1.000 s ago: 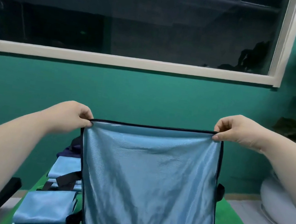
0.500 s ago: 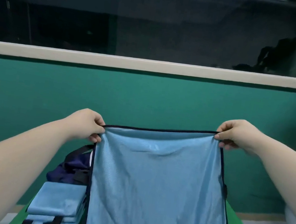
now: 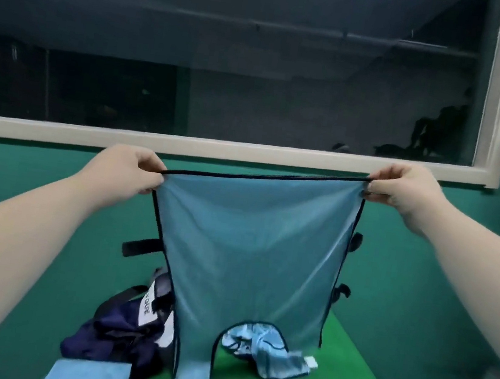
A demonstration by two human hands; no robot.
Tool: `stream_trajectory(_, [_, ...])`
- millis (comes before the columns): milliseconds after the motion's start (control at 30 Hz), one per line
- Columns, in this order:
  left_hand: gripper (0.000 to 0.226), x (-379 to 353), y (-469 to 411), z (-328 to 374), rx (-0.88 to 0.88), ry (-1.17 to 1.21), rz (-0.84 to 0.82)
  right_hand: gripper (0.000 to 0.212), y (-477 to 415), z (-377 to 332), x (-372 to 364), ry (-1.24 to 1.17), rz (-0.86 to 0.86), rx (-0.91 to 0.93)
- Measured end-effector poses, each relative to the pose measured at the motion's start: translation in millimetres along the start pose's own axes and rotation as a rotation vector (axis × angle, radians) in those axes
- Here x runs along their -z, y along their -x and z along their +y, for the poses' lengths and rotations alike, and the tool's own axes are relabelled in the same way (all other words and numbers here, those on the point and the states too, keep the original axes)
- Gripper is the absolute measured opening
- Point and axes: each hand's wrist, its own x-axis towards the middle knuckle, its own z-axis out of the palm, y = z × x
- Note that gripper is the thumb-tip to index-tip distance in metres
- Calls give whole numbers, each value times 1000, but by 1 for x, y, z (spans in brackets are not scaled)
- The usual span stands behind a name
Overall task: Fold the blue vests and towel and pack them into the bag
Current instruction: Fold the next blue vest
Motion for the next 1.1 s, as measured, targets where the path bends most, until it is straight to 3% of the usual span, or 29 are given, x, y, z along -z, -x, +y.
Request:
stream_trajectory(300, [11, -21, 140, -22, 3, -161, -240, 19, 134, 41, 56, 129, -170, -181])
stream_trajectory(633, [7, -39, 277, -47, 145, -66, -566, 18, 248, 96, 95, 408, -479, -434])
stream_trajectory(833, [6, -59, 313, -72, 205, -50, -744, 18, 288, 111, 95, 490, -551, -502])
stream_trajectory(1100, [5, -89, 316, -101, 215, -52, -718, 16, 287, 150, 93, 370, -495, -589])
